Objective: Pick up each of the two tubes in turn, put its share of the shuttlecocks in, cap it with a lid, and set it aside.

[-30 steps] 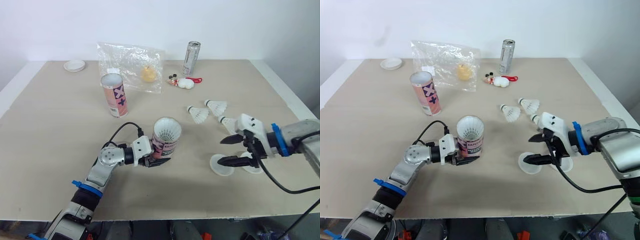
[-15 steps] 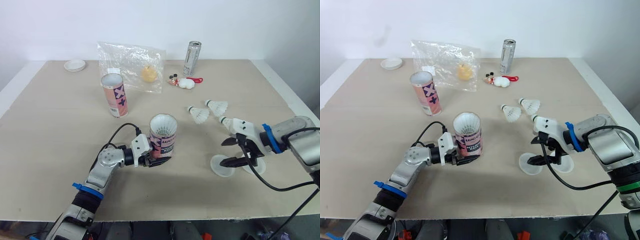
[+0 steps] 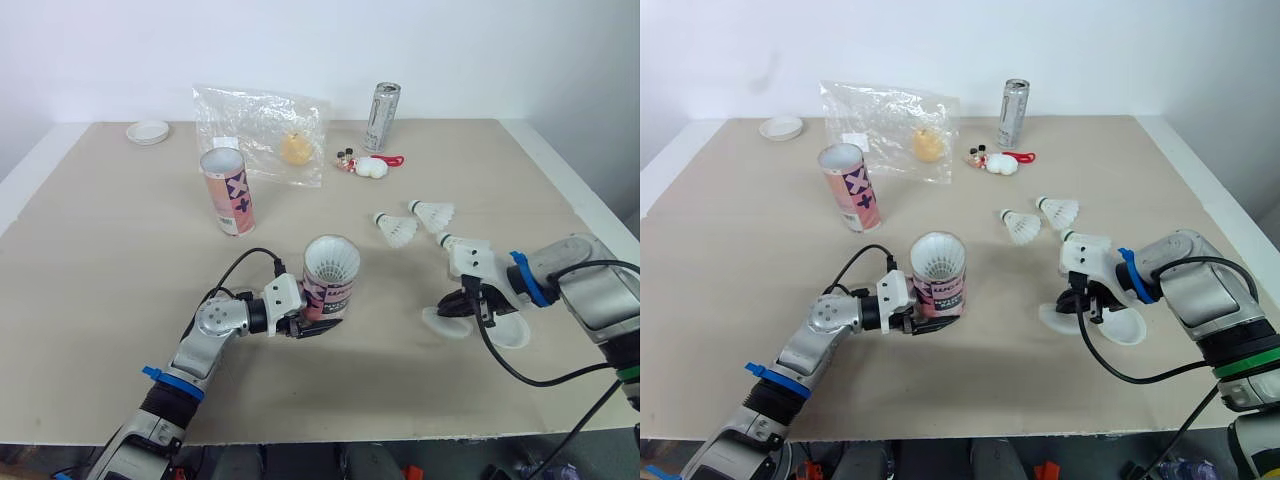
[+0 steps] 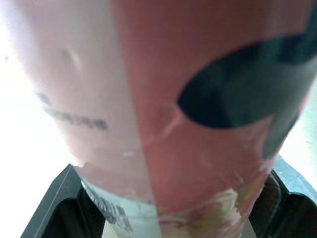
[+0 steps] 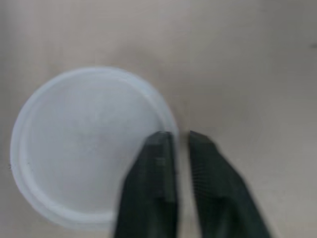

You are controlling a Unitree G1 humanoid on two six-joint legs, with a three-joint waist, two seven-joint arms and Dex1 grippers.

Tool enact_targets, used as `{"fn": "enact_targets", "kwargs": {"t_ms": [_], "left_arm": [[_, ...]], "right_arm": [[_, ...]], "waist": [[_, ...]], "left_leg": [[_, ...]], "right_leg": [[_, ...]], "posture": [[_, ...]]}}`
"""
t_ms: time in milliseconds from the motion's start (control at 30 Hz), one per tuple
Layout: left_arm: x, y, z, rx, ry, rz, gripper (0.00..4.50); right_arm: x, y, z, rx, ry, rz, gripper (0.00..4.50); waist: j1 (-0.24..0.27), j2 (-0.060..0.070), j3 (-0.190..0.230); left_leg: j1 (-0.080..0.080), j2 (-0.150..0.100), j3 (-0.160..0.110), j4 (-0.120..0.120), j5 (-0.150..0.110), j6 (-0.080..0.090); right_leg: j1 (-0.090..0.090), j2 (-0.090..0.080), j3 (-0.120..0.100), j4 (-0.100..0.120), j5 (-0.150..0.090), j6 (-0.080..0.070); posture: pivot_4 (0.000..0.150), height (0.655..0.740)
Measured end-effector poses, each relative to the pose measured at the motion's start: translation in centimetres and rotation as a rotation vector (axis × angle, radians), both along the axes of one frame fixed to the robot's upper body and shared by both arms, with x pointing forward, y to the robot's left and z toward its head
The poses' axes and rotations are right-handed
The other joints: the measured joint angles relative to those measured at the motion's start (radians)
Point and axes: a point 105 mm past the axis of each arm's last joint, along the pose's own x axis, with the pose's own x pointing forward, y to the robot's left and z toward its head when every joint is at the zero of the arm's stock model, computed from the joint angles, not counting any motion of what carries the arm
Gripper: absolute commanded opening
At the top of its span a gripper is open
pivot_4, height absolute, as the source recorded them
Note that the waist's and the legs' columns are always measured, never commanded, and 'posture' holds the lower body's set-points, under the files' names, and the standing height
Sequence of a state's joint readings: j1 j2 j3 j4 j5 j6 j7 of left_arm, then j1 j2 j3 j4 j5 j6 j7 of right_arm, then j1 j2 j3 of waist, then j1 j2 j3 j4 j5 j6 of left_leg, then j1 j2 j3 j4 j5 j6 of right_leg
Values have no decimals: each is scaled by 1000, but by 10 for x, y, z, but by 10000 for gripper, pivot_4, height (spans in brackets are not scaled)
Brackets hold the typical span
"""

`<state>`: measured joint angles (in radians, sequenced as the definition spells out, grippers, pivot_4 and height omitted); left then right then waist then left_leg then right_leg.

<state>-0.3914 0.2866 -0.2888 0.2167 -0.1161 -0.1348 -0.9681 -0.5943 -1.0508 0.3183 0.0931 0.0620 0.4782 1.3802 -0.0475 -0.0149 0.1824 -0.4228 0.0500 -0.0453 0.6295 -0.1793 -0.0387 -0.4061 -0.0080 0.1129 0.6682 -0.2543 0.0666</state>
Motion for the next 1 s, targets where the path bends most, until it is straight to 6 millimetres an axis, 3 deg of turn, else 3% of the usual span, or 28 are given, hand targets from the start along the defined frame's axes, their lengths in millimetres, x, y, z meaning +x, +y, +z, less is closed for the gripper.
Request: {"fn": "enact_targets", "kwargs": {"t_ms": [533,1000], "left_arm": [[2,1,0,6,8,1,32480],[3,0,0,15,15,-13,32480]], "right_arm": [[-12,13,1,13,9,54,641],[-19,18,14,20,-15,75,641]], "waist": [[0,1,-1],[0,2,-2]], "left_leg": [[0,0,0,-1,0,0],[0,0,0,0,0,0]], "right_leg": [[1,0,0,-2,0,-1],[1,0,0,-2,0,-2]], "posture": [[1500,7400],[1500,7400]]}}
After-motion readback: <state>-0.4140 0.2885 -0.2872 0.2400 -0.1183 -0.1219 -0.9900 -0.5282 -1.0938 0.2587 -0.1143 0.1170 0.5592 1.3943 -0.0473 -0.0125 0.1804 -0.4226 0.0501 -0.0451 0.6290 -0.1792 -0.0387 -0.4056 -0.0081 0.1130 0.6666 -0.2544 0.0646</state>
